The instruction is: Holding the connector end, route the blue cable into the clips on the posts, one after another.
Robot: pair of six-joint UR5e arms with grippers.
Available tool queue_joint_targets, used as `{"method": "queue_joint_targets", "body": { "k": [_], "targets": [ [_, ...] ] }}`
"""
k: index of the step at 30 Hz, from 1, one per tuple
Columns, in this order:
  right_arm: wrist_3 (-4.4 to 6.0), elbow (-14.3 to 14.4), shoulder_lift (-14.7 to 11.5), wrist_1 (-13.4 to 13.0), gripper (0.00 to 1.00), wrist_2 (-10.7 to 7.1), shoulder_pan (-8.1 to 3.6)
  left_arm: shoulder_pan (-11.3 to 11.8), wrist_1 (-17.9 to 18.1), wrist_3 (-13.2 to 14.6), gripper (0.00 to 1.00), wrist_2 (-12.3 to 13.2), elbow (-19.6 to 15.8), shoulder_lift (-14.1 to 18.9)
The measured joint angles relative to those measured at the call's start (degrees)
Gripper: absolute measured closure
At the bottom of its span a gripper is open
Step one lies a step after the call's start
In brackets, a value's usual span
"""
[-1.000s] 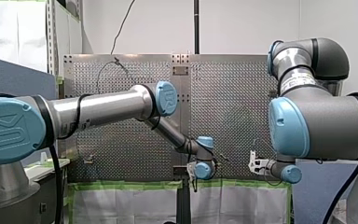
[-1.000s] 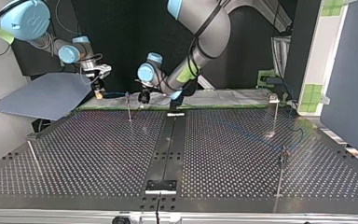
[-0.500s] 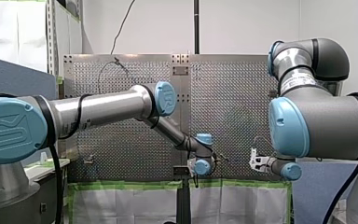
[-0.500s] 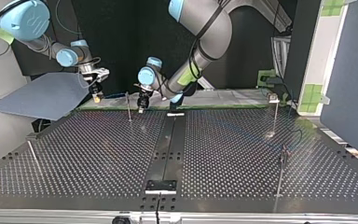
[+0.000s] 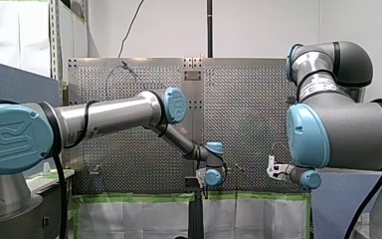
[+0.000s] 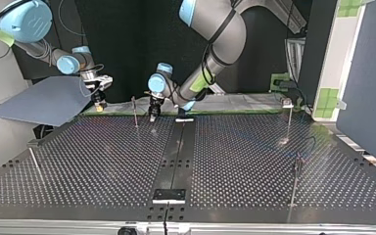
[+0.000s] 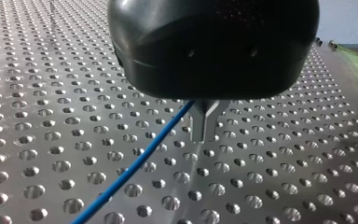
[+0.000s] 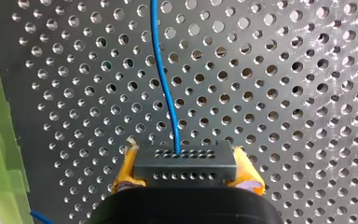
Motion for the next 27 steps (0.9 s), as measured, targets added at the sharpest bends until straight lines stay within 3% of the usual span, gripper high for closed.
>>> {"method": "queue_joint_targets", "body": {
  "k": [4, 8, 13, 15, 17, 18, 19, 20, 21, 22, 27],
  "targets": [
    [0.15, -0.7, 0.1, 0.4, 1.00, -0.14, 0.04, 0.3, -0.9, 0.1, 1.00, 0.6, 0.0, 0.0],
    [0.07, -1.6, 0.2, 1.2, 1.00, -0.10, 0.06, 0.3, -2.0, 0.6, 0.83, 0.7, 0.0, 0.0],
    [0.09, -2.5, 0.3, 1.8, 1.00, -0.09, 0.02, 0.4, -3.1, 2.1, 0.83, 1.3, 0.0, 0.0],
    [-0.02, -2.8, 0.3, 2.1, 1.00, -0.12, 0.08, 0.5, -3.3, 2.5, 0.78, 1.8, 0.0, 0.0],
    [-0.23, -3.1, 0.4, 2.5, 1.00, -0.18, 0.20, 0.6, -3.5, 2.9, 0.56, 1.8, 0.0, 0.0],
    [-0.36, -3.1, 0.4, 2.6, 1.00, -0.19, 0.24, 0.6, -3.6, 3.4, 0.56, 1.4, 0.0, 0.0],
    [-0.54, -3.2, 0.4, 2.7, 1.00, -0.21, 0.29, 0.6, -3.7, 3.8, 0.33, 1.1, 0.0, 0.0],
    [-0.65, -3.3, 0.4, 2.8, 1.00, -0.22, 0.32, 0.6, -3.7, 4.3, 0.18, 0.7, 0.0, 0.1],
    [-0.74, -3.3, 0.4, 2.9, 1.00, -0.23, 0.35, 0.6, -3.8, 4.9, 0.18, 0.3, 0.0, 0.0],
    [-0.83, -3.4, 0.4, 2.9, 1.00, -0.23, 0.38, 0.6, -3.9, 5.2, 0.00, -0.1, 0.0, 0.0],
    [-1.16, -3.4, 0.5, 3.0, 1.00, -0.15, 0.47, 0.6, -5.7, 5.9, 0.00, -2.0, 0.0, 0.0]
  ]
}}
